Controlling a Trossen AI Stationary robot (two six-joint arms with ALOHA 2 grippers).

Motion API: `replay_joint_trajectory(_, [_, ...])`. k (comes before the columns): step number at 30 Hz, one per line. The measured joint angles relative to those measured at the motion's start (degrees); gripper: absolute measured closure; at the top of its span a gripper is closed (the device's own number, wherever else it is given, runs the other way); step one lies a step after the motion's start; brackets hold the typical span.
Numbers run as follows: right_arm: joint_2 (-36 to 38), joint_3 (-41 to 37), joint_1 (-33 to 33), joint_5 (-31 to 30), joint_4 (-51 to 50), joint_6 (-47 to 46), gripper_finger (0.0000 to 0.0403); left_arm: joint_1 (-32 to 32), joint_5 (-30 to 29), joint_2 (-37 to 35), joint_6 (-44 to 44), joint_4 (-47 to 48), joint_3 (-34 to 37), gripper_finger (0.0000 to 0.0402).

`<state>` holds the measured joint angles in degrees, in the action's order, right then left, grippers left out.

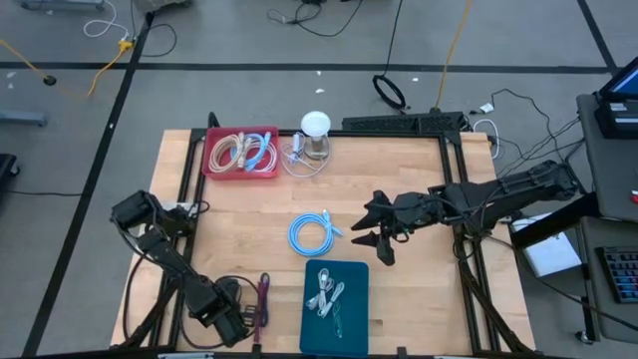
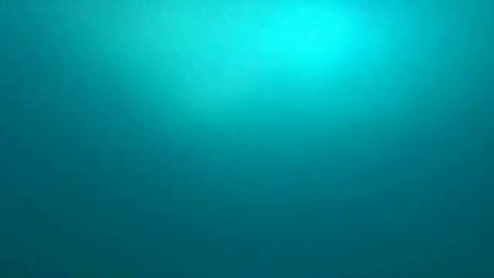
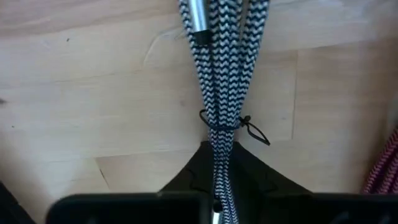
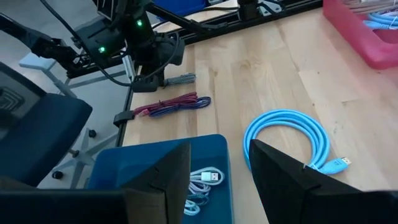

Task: Pick & Place USB Port
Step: Put the black USB cable into the blue bin

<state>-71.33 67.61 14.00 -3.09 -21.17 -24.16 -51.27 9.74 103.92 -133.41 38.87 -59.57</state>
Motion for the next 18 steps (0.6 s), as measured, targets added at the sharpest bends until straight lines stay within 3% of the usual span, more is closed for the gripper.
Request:
replay_joint_trajectory(5, [-0.02,-0.02,0.0,0.19,2.19,-1.29,0.0248,0.48,-5.07,-2.77,0.19,3.11,-0.4,0.0388])
replay_joint_trajectory(10, [0.0,-0.02,0.0,0.37,9.74,-5.74,0.0248,1.48,-26.18,-10.25,0.93,18.97,-7.28,0.0394])
replay_joint_trajectory(13, [-0.07,-0.02,0.0,0.36,15.39,-9.04,0.0248,2.9,-44.41,-14.12,4.78,27.25,-13.05,0.0394])
replay_joint_trajectory(16, [-1.2,-0.04,-0.09,0.34,21.81,-12.35,0.0248,5.54,-60.68,-17.42,14.81,27.9,-18.65,0.0394])
replay_joint_trajectory(18, [-2.25,-0.78,-0.13,0.35,27.63,-15.06,0.0248,8.34,-64.3,-18.44,26.15,25.35,-22.0,0.0394])
